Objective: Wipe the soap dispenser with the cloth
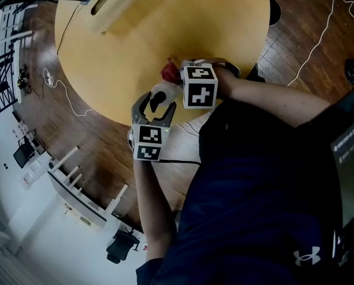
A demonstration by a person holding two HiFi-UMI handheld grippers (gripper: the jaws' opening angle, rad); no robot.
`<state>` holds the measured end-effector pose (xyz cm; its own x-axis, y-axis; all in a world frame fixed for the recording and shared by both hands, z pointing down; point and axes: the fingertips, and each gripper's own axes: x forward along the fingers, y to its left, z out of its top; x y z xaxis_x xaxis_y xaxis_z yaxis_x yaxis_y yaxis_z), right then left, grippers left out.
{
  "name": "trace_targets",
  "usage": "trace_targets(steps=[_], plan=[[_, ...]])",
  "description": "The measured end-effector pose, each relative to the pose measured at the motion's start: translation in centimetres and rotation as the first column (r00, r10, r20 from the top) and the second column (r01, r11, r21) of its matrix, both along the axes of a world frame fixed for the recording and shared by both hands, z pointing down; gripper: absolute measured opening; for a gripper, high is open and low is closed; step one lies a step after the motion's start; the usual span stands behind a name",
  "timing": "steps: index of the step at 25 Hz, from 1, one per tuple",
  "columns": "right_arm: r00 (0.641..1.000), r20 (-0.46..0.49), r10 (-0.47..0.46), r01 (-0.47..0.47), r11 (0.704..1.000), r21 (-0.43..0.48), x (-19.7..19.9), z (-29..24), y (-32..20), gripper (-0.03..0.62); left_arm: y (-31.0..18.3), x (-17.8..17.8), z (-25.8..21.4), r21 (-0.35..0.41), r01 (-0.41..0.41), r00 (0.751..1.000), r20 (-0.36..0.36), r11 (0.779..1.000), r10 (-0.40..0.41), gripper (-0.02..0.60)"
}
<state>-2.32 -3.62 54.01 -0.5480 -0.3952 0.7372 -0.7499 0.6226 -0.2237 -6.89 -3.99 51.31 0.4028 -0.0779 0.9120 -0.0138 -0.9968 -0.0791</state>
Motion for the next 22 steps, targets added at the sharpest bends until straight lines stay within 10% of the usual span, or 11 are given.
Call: trace_targets(steps=[5, 8, 12, 15, 18, 22], plan=[[0.998, 0.052, -0.042, 0.045, 0.998, -0.045, -2.4, -0.6, 3.6, 0.057, -0.3, -0.6, 0.6, 0.029, -0.150, 0.988, 0.049, 0.988, 0.149, 0.321], [0.997, 0.075, 0.011, -0.016, 0.998, 0.061, -2.0, -4.1, 2.7, 0.057, -0.1, 0.8, -0.8, -0.099, 0.133, 0.984, -0.108, 0.986, -0.143, 0.338], [0.997, 0.057, 0.043, -0.052, 0.986, 0.156, -0.6, -5.0, -0.8, 0.057, -1.0, 1.8, -2.3, -0.238, 0.479, 0.823, -0.215, 0.845, -0.526, 0.357], [1.000, 0.016, 0.001, -0.002, 0.997, 0.081, -0.6, -1.4, -1.3, 0.057, -1.9, 0.8, -1.0, -0.131, 0.419, 0.880, -0.184, 0.898, -0.437, 0.337], [0.999, -0.019, -0.044, 0.043, 0.999, -0.007, -1.0, 1.0, 0.8, 0.057, -1.3, 1.6, -1.2, -0.111, 0.193, 0.969, -0.135, 0.975, -0.207, 0.337], [0.996, 0.056, -0.067, 0.067, 0.998, -0.008, -3.1, -0.9, 3.9, 0.057, -1.4, 1.2, -1.1, -0.076, 0.015, 0.996, -0.091, 0.997, -0.021, 0.376]])
